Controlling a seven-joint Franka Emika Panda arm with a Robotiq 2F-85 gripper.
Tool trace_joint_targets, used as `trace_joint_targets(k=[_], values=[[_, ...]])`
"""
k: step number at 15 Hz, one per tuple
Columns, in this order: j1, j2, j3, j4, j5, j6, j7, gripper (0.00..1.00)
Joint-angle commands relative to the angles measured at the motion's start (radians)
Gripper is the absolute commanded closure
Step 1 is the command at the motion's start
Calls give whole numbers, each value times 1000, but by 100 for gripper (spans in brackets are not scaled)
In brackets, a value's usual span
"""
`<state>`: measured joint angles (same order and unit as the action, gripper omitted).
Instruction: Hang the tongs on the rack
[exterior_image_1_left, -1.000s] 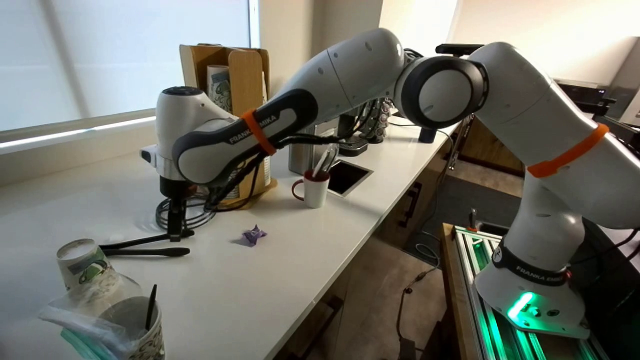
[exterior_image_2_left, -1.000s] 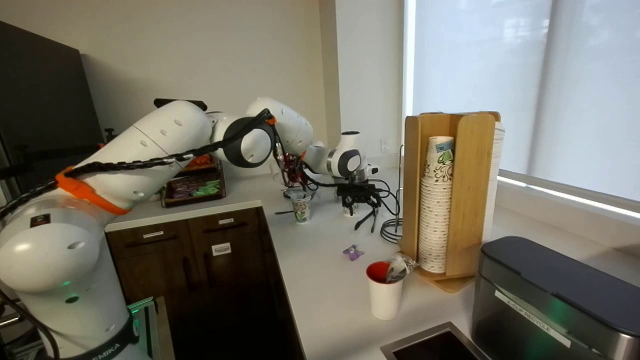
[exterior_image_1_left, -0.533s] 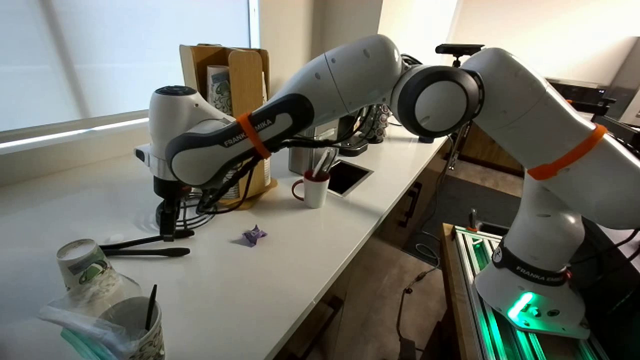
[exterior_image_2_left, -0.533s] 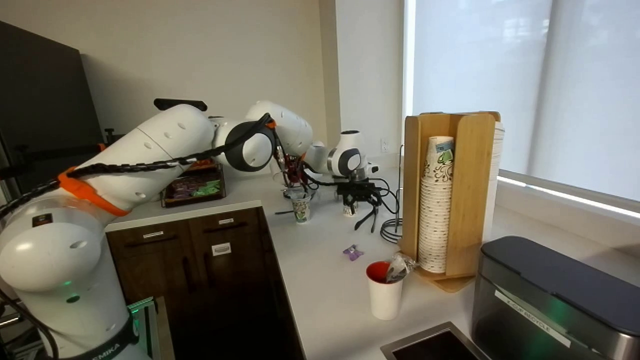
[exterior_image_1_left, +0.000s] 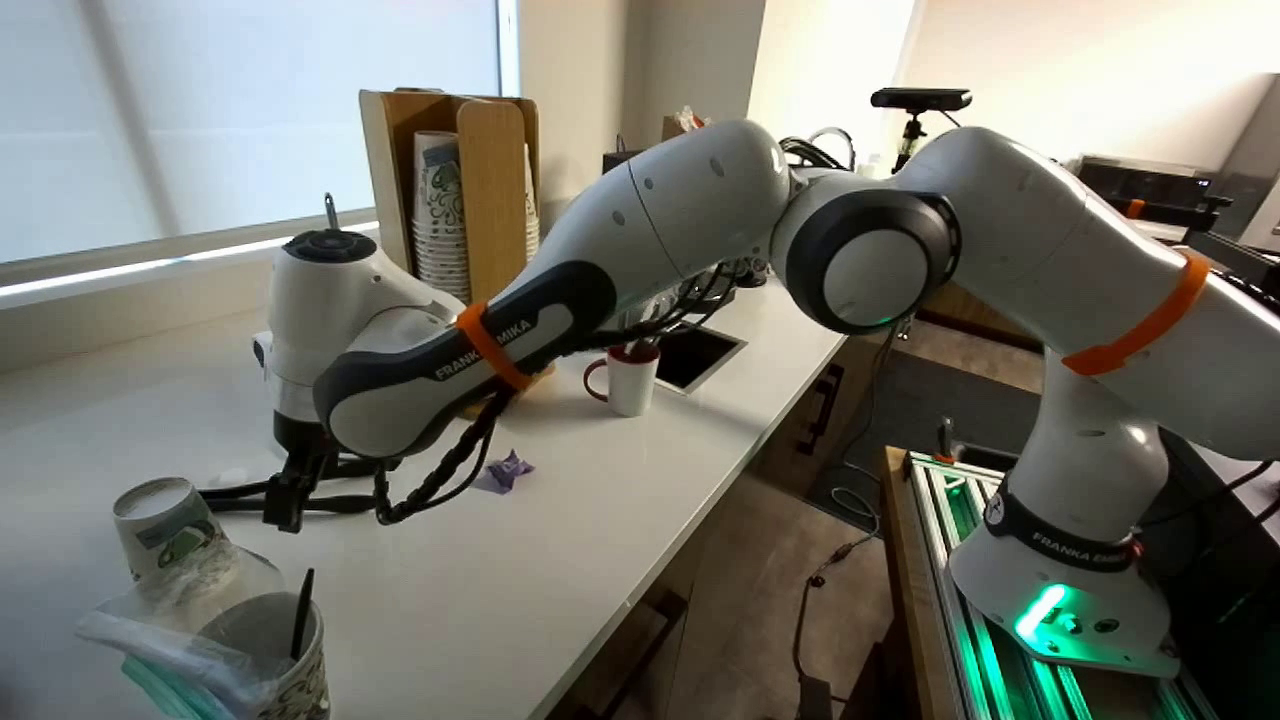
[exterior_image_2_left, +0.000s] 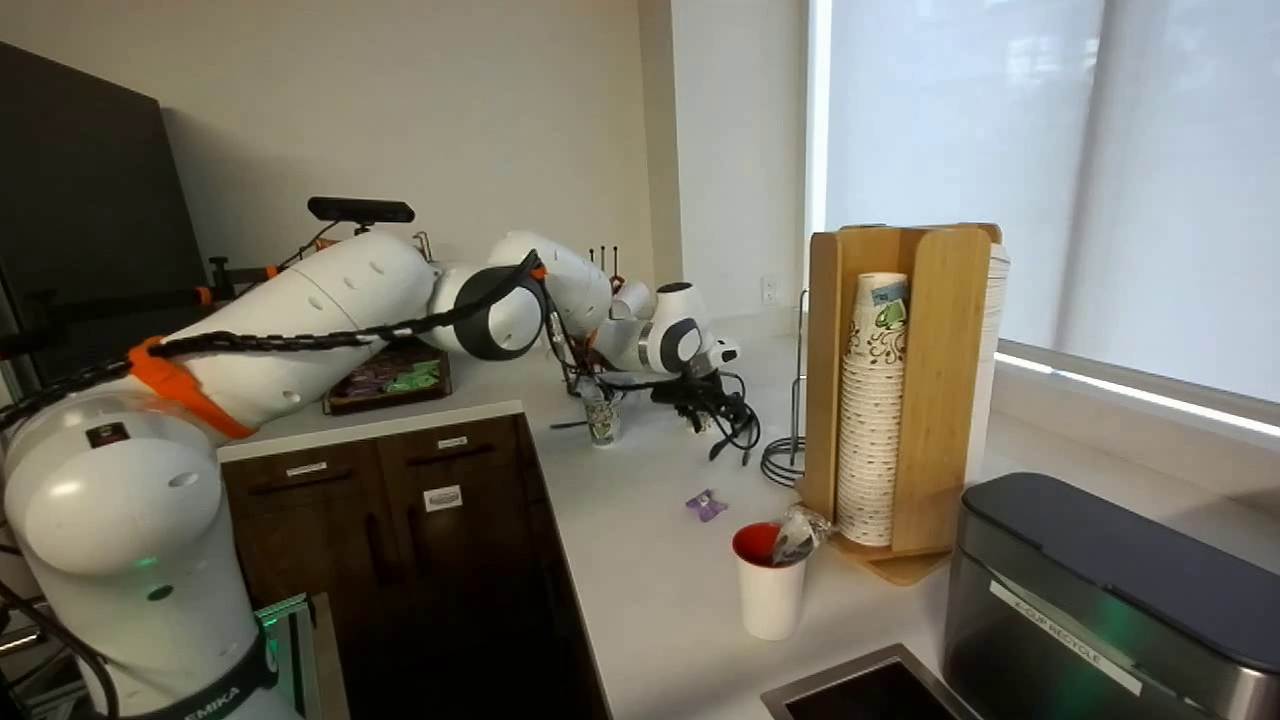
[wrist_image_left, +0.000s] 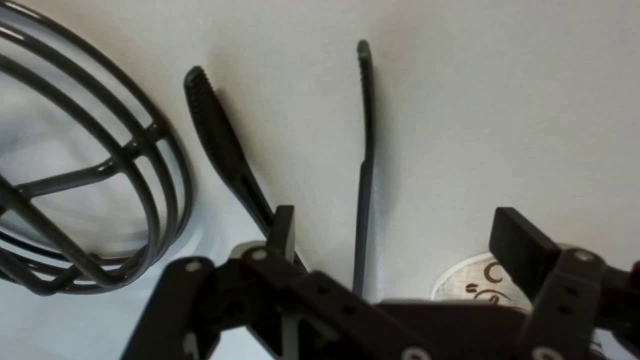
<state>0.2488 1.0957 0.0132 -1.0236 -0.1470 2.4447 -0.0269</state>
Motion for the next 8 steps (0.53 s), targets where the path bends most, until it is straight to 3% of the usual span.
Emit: trace_joint_targets(k=[1, 3, 4, 8], values=[[51, 71, -71, 87, -22, 2, 141, 0], [53, 81, -81, 102, -11, 14, 180, 0], [44, 42, -63, 49, -1, 1, 128, 0], [42, 44, -66, 55, -3, 1, 132, 0]])
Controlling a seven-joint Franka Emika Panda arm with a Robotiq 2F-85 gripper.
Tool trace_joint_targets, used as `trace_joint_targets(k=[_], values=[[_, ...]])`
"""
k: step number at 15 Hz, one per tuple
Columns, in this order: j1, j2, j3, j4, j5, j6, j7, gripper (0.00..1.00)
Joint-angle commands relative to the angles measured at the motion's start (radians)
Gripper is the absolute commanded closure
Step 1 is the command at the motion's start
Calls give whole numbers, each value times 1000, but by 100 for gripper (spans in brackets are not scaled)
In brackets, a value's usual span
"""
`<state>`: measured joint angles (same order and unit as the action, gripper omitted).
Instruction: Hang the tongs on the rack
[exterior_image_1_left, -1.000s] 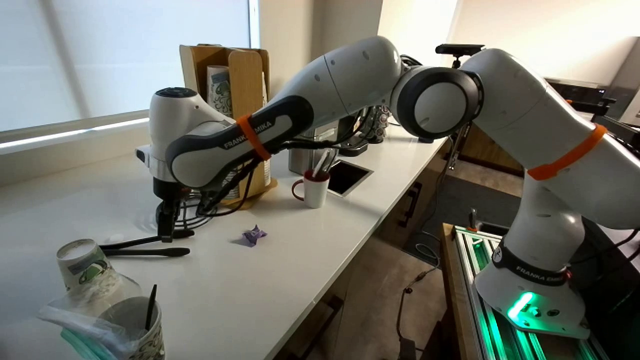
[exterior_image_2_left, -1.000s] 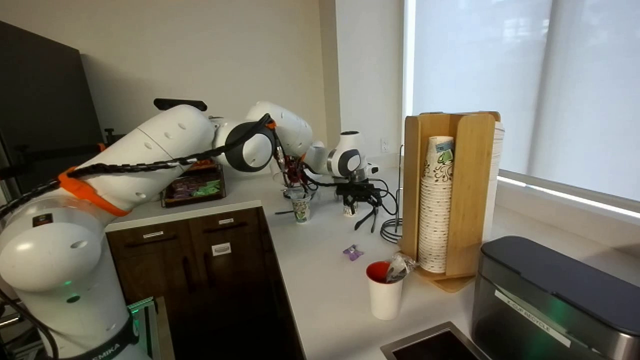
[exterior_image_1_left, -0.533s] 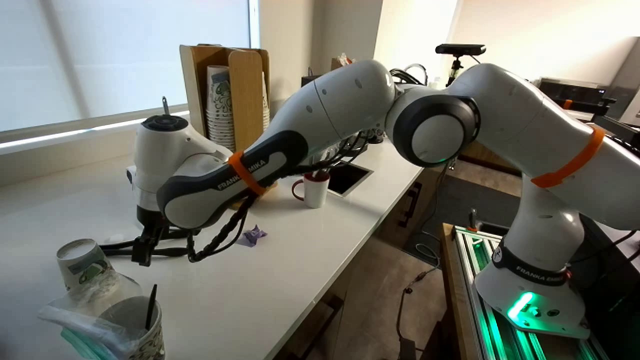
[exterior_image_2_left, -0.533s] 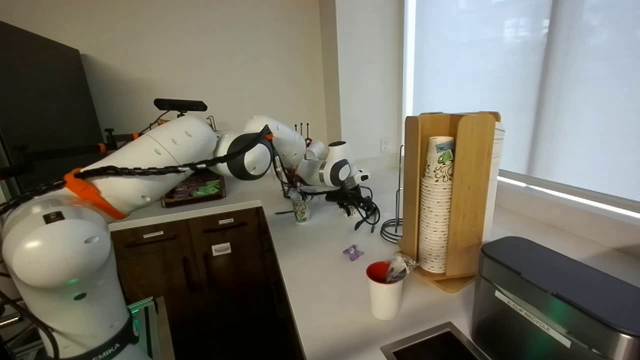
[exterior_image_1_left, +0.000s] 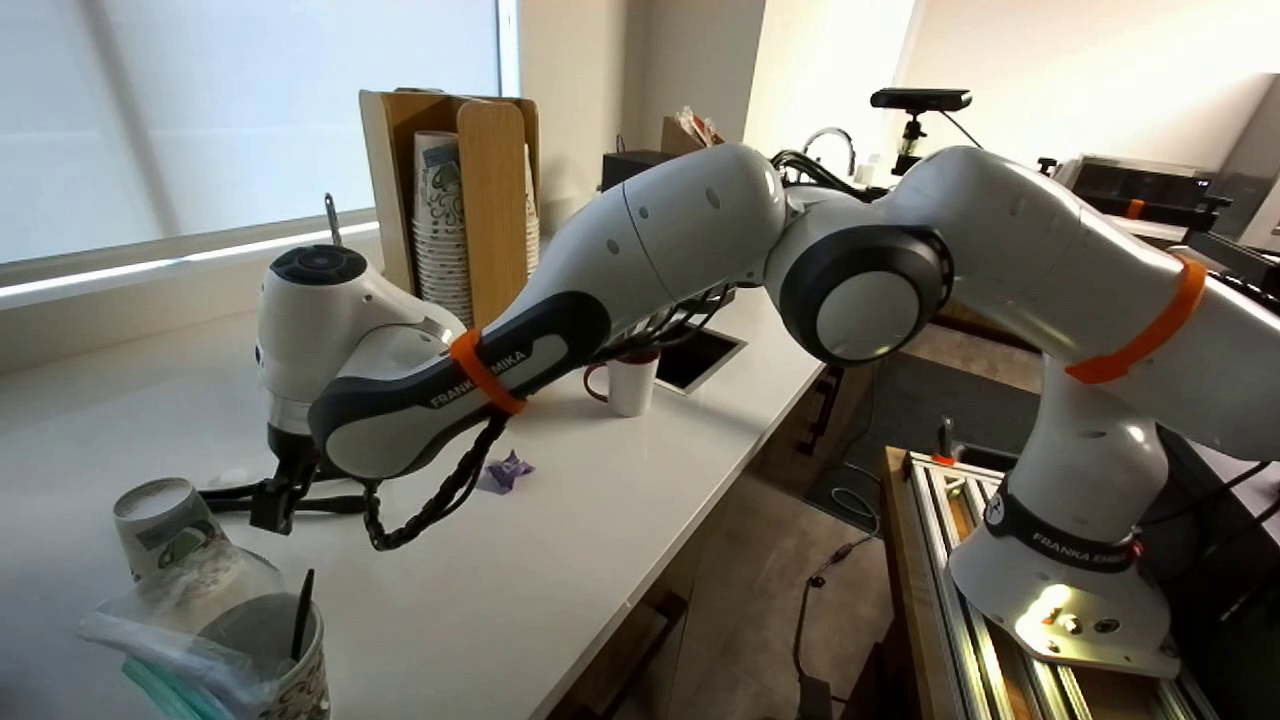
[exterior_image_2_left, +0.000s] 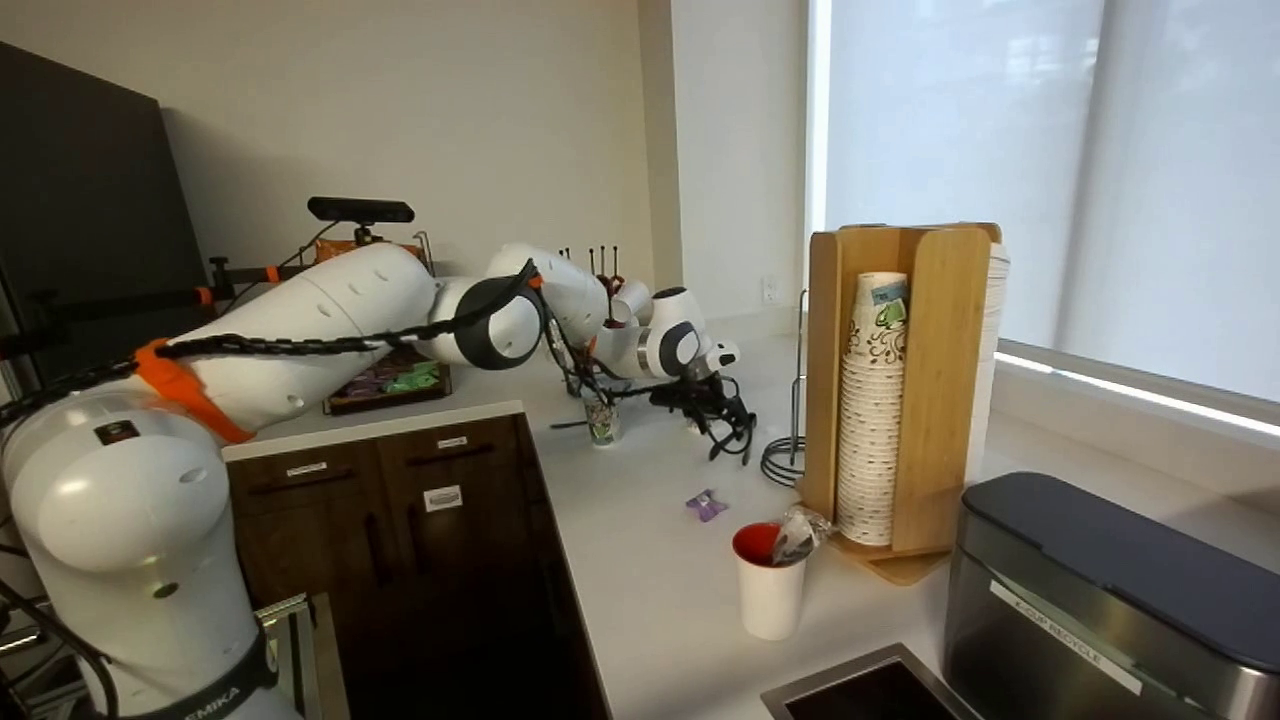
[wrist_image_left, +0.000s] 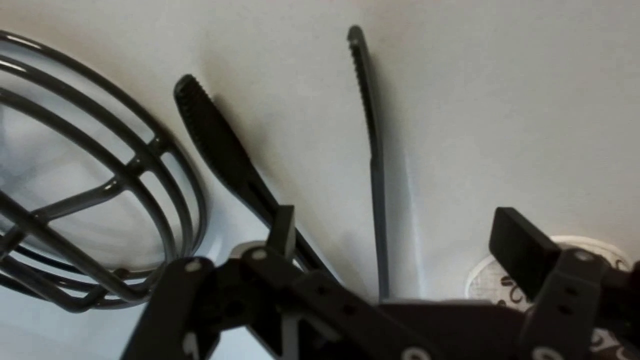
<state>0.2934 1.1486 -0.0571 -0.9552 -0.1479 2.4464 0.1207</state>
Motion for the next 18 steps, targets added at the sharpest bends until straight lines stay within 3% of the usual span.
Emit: trace_joint_targets(k=[1, 18], values=[[-1, -1, 0, 0, 0, 0, -4, 0], [-73, 112, 73, 131, 36, 68, -52, 0]])
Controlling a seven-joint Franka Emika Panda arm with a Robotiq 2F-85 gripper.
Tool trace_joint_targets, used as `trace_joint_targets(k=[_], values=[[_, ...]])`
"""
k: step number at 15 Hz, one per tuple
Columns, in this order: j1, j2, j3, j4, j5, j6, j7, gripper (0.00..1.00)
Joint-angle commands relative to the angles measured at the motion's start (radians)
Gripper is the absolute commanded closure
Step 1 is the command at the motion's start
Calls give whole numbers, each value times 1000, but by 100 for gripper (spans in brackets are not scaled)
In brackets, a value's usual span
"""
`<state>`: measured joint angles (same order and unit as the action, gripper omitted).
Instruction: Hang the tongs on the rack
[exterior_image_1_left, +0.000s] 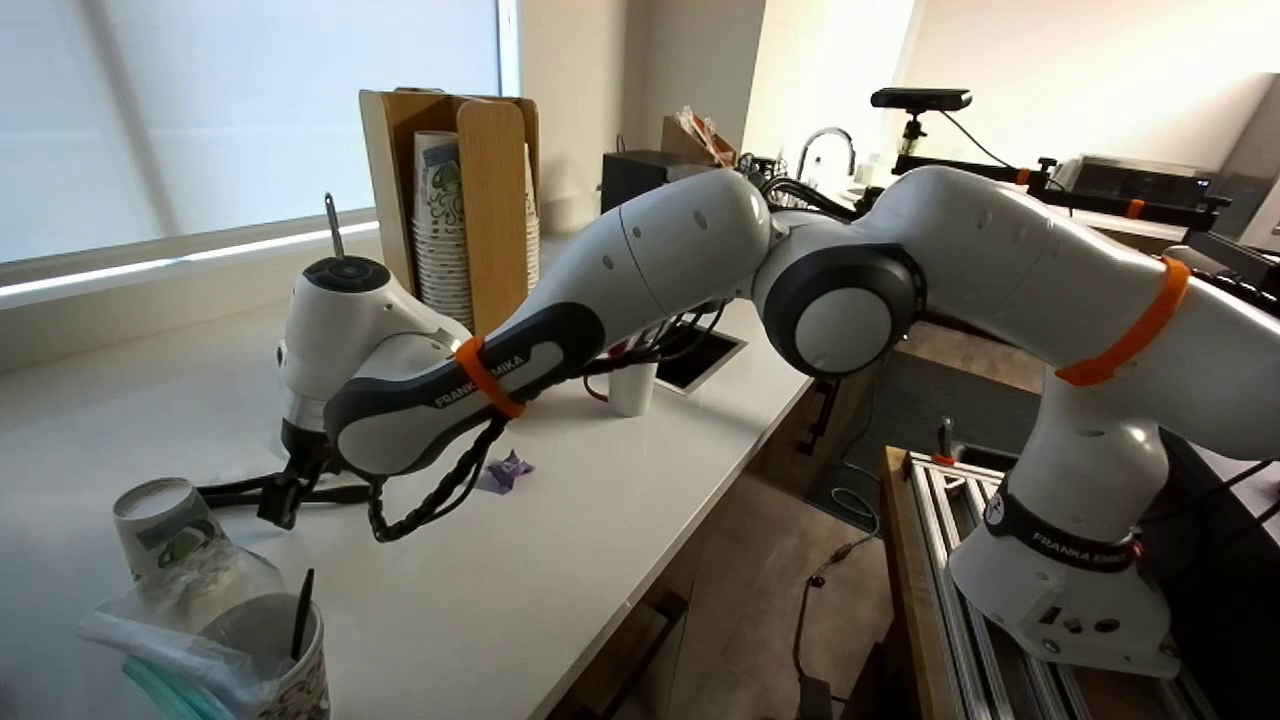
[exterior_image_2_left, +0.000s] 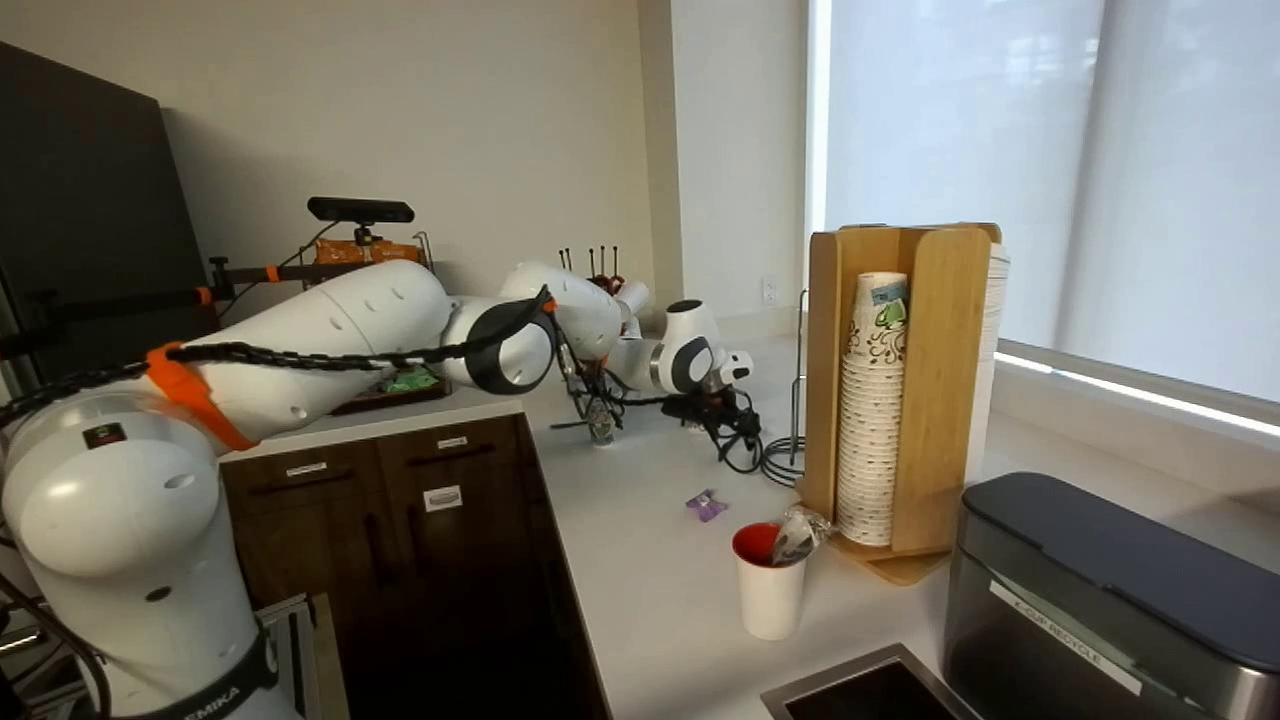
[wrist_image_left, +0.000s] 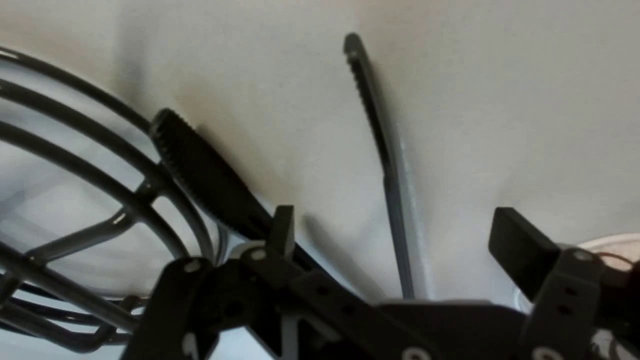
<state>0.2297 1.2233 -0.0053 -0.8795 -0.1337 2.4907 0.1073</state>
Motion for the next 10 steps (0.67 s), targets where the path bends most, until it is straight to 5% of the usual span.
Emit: trace_joint_targets(k=[1, 2, 4, 10], values=[[-21, 34, 45, 55, 17, 34, -65, 0], [-27, 36, 60, 62, 19, 38, -89, 0], [-41, 41, 94, 71, 22, 36, -134, 26], [-64, 58, 143, 90, 14, 10, -185, 72]])
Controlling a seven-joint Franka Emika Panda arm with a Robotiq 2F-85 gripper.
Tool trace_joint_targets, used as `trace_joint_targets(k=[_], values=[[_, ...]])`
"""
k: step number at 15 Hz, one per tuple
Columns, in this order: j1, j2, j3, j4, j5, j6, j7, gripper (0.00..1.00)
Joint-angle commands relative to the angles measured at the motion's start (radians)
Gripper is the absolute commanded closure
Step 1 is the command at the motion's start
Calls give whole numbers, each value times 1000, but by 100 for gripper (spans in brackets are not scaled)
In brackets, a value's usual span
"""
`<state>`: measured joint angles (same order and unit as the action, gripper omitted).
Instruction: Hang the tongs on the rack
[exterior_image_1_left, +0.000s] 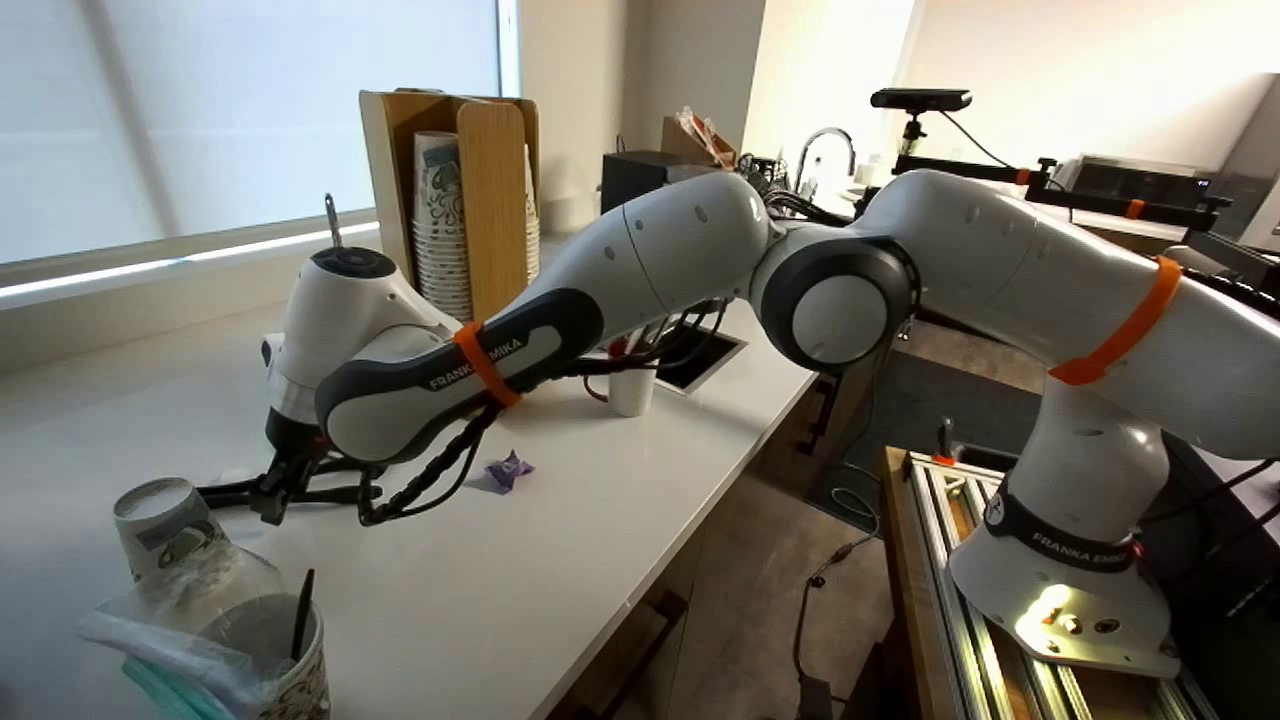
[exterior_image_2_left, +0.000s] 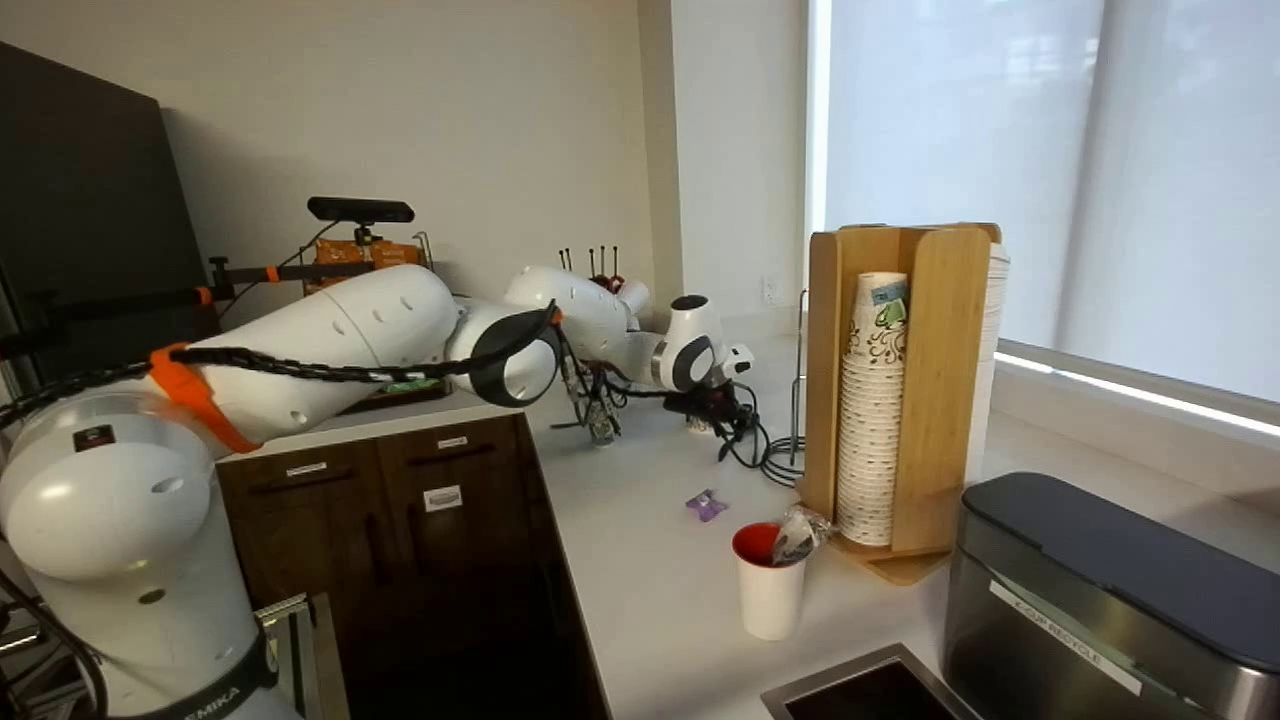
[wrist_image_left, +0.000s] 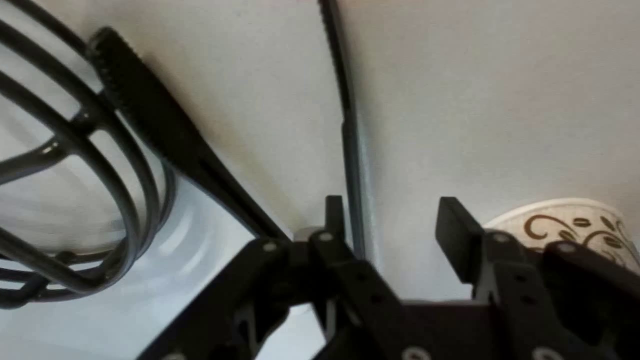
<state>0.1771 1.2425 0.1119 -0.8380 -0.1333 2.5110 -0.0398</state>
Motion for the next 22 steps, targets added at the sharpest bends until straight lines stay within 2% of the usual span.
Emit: trace_joint_targets(k=[1, 3, 4, 8, 10, 12, 14, 17, 22], values=[[-13, 41, 28, 50, 12, -12, -40, 81], [-13, 39, 25, 48, 7, -6, -36, 96], [-12, 33, 21, 44, 3, 2, -32, 99], [4, -2, -10, 32, -19, 98, 8, 98], [35, -7, -68, 36, -31, 209, 110, 98], [97, 4, -188, 48, -59, 302, 251, 98], [180, 36, -359, 82, -40, 357, 387, 98], [273, 81, -590, 140, -45, 356, 597, 98], [402, 107, -974, 125, -15, 314, 942, 98]])
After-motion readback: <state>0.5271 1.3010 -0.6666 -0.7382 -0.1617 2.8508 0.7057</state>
